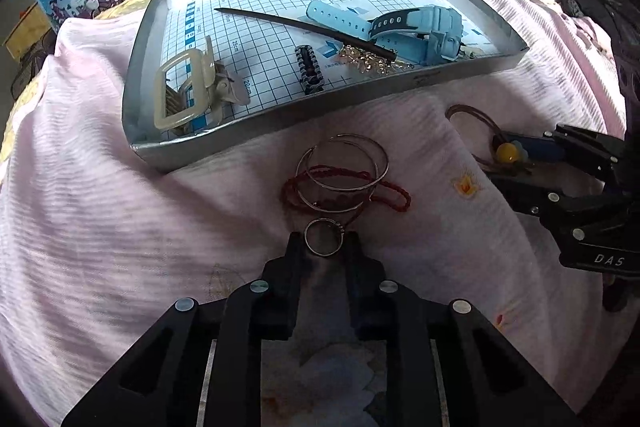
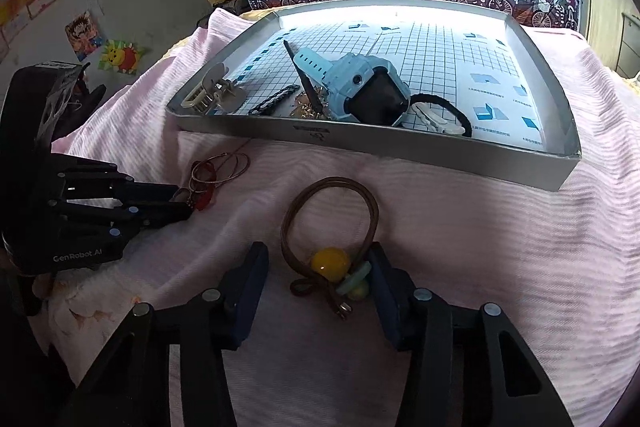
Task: Organize jewelry
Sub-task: 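Close the left tool on a silver ring while the right tool grasps the brown hair tie, then carry the silver rings and brown beaded hair tie over the tray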
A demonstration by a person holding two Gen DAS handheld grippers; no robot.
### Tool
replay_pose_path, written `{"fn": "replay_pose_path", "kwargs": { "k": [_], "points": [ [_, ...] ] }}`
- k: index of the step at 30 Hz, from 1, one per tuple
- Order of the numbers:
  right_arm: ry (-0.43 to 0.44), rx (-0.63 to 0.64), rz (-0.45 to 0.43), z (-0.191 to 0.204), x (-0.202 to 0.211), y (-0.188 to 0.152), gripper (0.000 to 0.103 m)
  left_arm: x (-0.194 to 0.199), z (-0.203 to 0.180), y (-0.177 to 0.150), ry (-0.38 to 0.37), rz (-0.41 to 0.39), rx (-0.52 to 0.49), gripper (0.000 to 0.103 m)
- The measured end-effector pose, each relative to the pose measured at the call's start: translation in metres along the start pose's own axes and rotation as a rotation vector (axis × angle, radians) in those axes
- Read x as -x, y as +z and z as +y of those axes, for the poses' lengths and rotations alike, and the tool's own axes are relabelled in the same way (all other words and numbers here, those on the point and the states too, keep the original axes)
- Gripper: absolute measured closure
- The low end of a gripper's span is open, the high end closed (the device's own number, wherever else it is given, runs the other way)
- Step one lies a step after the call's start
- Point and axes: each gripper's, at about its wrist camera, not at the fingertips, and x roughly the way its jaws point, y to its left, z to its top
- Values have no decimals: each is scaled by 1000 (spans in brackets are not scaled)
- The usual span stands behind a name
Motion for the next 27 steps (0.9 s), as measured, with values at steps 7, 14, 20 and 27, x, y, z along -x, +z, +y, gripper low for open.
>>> {"fn": "replay_pose_path", "kwargs": {
  "k": [7,14,20,27],
  "points": [
    [2,0,8,1,-1,0,69,1,-1,3,-2,6,-11,87],
    [36,-11,6,0,-1,-2,70,0,-14,-6,-5,1,-23,87],
    [60,-24,-2,-2,0,-3,74,5,-12,-4,-32,-24,-4,87],
    [91,-52,-53,-5,12,-3,75,18,-5,-5,-129,-56,64,87]
  ]
}}
